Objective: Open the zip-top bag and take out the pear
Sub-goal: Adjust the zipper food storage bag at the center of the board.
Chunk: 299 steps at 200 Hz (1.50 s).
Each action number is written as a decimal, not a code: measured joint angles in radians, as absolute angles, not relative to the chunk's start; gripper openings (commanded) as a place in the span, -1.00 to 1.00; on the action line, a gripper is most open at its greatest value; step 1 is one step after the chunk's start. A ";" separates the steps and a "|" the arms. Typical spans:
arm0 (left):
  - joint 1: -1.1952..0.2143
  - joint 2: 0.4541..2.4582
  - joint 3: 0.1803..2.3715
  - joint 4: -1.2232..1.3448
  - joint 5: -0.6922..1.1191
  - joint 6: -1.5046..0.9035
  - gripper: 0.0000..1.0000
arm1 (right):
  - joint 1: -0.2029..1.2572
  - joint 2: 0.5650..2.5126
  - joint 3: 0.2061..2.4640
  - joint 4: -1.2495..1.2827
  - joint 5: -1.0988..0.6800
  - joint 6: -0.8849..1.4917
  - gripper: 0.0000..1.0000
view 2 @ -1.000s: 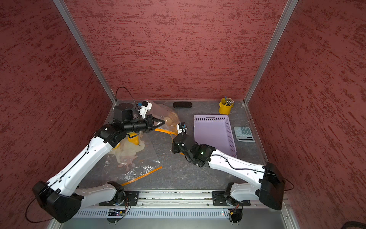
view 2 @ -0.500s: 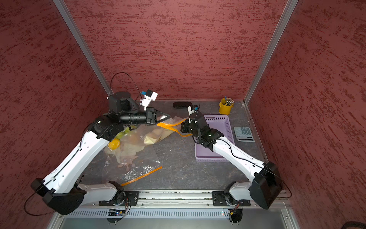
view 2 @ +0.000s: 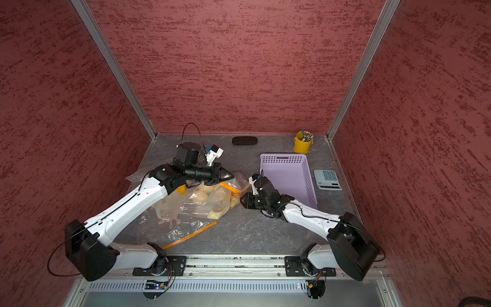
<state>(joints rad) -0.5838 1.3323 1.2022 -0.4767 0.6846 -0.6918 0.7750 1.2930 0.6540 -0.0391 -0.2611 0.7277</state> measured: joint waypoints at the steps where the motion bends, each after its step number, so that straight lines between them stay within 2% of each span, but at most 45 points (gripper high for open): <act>1: -0.587 1.332 1.202 -0.476 0.681 -0.692 -1.00 | 0.778 1.290 0.652 -0.038 -0.259 0.728 -0.43; 31: -0.635 1.262 1.129 -0.440 0.641 -0.725 -1.00 | 0.891 1.143 0.564 0.011 -0.121 0.701 -0.42; 62: -0.641 1.151 1.019 -0.432 0.583 -0.768 -1.00 | 1.003 1.074 0.496 0.041 0.055 0.622 -0.51; 82: -0.638 1.100 0.967 -0.432 0.556 -0.793 -1.00 | 1.103 1.057 0.466 0.057 0.187 0.553 -0.73; 88: -0.636 1.089 0.957 -0.432 0.552 -0.799 -1.00 | 1.133 1.055 0.462 0.061 0.227 0.524 -0.88; 97: -0.633 1.078 0.947 -0.433 0.546 -0.805 -1.00 | 1.171 1.053 0.461 0.066 0.275 0.490 -1.00; 127: -0.617 1.074 0.947 -0.433 0.537 -0.815 -1.00 | 1.264 1.047 0.463 0.089 0.409 0.364 -1.00; 159: -0.609 1.075 0.959 -0.440 0.532 -0.814 -1.00 | 1.271 0.990 0.465 0.027 0.478 0.347 -1.00; 184: -0.607 1.074 0.960 -0.441 0.532 -0.814 -1.00 | 1.201 0.893 0.465 -0.046 0.422 0.416 -1.00; 224: -0.621 1.066 0.955 -0.436 0.511 -0.815 -1.00 | 0.993 0.910 0.518 -0.112 0.105 0.584 -1.00; 265: -0.681 1.025 0.935 -0.431 0.430 -0.815 -1.00 | 0.924 0.941 0.501 -0.055 -0.181 0.807 -1.00; 299: -0.736 1.010 0.926 -0.425 0.361 -0.811 -1.00 | 0.879 1.010 0.447 0.059 -0.274 0.992 -1.00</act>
